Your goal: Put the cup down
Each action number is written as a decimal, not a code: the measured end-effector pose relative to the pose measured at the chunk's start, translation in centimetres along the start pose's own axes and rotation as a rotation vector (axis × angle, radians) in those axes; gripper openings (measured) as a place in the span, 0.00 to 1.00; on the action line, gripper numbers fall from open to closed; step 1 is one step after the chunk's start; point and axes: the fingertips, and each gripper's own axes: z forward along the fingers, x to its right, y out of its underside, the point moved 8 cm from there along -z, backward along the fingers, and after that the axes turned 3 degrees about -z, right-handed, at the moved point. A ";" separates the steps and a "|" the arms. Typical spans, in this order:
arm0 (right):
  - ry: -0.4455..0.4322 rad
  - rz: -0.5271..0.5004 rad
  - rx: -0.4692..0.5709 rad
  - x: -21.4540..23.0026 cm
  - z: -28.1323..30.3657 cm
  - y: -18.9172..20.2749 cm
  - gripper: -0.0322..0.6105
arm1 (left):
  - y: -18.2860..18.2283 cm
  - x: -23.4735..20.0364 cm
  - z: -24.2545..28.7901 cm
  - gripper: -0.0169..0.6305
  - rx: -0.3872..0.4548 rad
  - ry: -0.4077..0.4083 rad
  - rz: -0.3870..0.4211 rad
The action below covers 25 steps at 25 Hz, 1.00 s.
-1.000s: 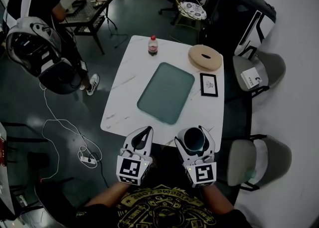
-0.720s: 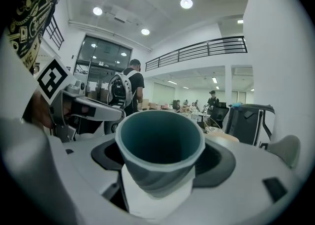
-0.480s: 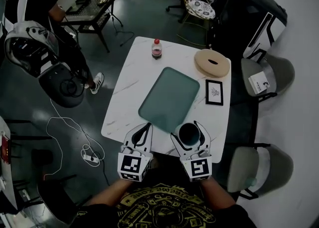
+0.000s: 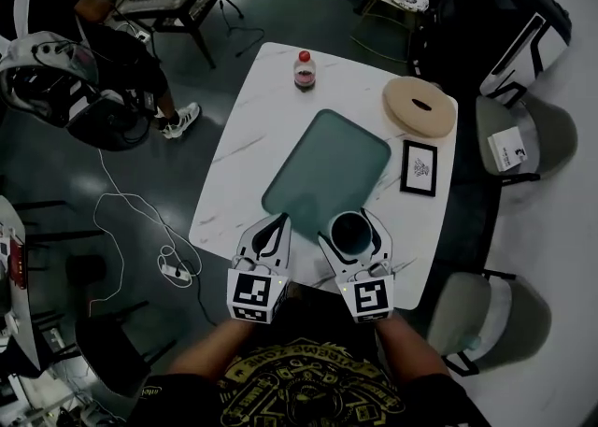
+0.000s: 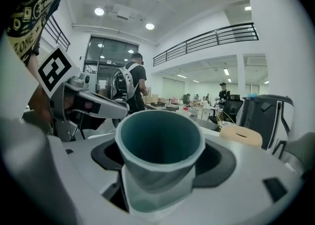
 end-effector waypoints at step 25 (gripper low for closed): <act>-0.082 -0.003 -0.108 1.4 5.5 7.3 0.64 | 7.8 -1.5 6.1 0.04 -0.221 -0.061 -0.108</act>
